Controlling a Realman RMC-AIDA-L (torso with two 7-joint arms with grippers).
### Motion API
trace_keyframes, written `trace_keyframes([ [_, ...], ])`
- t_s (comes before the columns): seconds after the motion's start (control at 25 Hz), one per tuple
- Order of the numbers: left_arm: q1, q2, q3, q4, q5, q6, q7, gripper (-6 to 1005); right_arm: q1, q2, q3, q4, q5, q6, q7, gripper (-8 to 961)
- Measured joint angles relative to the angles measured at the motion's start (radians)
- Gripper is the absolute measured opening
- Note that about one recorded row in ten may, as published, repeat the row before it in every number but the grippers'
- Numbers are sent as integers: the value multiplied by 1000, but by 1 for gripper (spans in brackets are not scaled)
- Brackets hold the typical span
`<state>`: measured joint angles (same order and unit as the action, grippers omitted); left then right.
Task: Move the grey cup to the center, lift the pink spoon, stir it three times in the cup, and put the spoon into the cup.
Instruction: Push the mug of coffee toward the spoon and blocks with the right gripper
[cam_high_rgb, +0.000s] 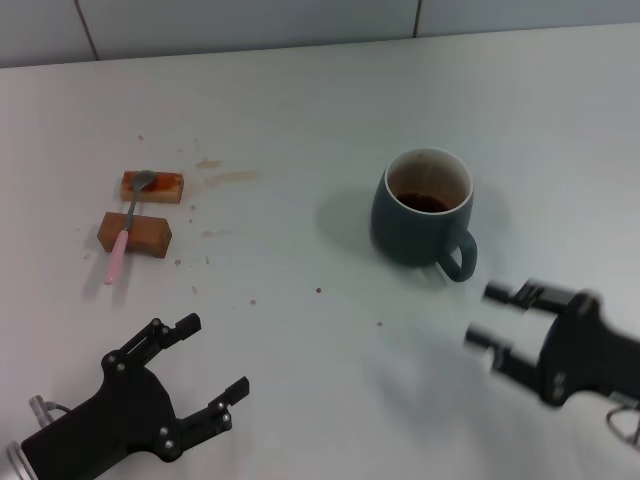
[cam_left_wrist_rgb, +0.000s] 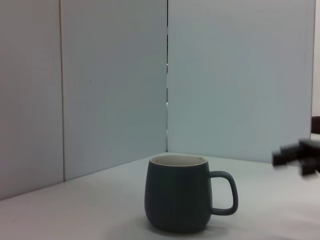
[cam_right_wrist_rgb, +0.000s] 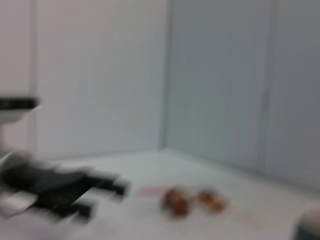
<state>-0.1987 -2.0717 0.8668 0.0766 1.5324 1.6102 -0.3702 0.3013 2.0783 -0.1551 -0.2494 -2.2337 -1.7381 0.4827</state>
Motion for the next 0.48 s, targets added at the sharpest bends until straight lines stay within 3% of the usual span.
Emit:
trace_keyframes([
  [0.24,2,2,-3,1,0,7,0,859,-41,4,0,78,369,-32,-170,502],
  [0.4,2,2,-5,4,0,16,1,859,-24,6,0,136,548,100,-272,425],
  [0.48,2,3,-5,5,0,21,1,859,-1,6,0,144,575,198,-300,340],
])
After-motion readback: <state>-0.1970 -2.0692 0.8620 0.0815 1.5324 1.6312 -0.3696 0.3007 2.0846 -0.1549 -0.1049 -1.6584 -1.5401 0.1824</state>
